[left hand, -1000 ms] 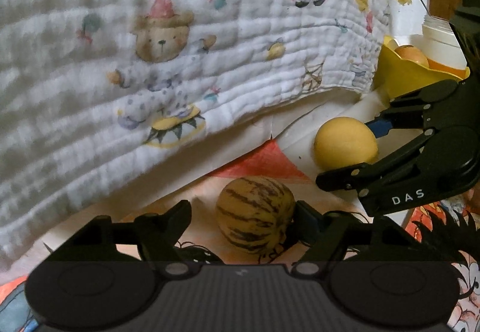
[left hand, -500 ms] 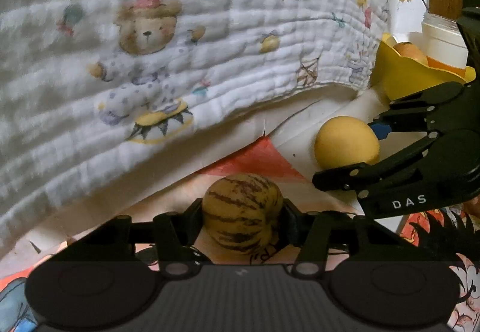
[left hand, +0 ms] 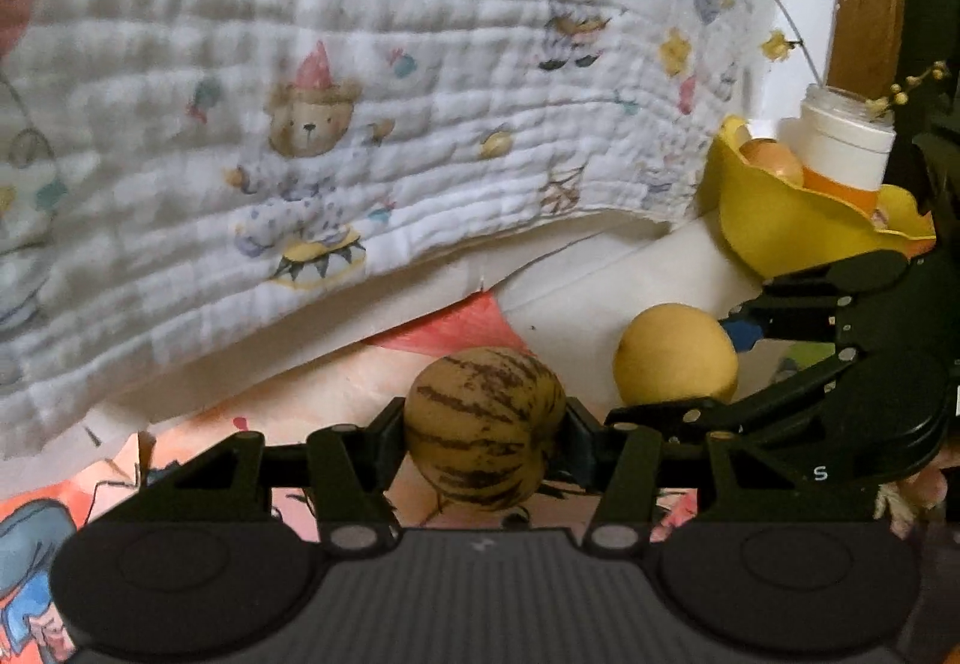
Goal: Organize fruits
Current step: 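Close right gripper on the yellow lemon while left gripper closes on the striped fruit, then carry the lemon with right tool while left tool carries the striped fruit over the tray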
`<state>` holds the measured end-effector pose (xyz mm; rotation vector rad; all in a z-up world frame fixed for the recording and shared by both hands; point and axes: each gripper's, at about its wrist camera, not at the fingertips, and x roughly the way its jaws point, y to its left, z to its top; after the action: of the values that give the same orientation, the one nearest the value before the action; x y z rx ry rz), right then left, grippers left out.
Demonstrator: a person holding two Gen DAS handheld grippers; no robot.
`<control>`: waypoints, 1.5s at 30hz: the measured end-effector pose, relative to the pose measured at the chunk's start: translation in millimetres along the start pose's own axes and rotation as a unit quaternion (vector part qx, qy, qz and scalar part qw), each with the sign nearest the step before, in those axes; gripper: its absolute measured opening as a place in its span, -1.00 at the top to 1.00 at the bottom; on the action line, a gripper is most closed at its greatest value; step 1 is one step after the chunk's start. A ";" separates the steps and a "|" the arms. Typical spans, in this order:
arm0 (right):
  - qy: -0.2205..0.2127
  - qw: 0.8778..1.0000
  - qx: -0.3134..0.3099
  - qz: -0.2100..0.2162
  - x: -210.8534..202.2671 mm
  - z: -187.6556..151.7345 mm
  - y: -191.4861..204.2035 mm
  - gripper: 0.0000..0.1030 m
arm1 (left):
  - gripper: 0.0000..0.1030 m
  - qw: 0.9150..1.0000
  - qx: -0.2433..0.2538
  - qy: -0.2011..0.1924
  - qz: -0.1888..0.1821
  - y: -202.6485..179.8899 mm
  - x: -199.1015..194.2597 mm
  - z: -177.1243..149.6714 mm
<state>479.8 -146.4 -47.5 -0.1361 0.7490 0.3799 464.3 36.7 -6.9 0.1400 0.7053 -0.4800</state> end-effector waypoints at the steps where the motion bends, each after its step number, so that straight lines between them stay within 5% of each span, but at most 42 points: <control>1: -0.003 1.000 0.003 0.003 -4.4 -2.6 0.2 -0.12 | -0.11 1.000 0.000 0.000 -0.001 -1.5 -2.5 -0.4; 12: -0.035 0.999 0.025 0.030 -66.1 -26.7 4.9 -0.12 | -0.11 1.000 -0.013 -0.004 -0.011 -17.8 -38.4 -12.6; 25: -0.059 0.998 0.017 0.032 -158.5 -77.8 6.2 -0.12 | -0.11 0.998 0.001 -0.012 -0.061 -80.4 -79.0 -24.3; 45: -0.035 0.999 -0.025 0.026 -260.3 -178.9 38.8 -0.12 | -0.11 0.990 0.057 0.017 -0.129 -169.9 -88.0 -58.0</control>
<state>176.9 -231.0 1.5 -0.1492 0.6749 0.4504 292.6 -63.8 12.7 0.1647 0.7329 -0.7678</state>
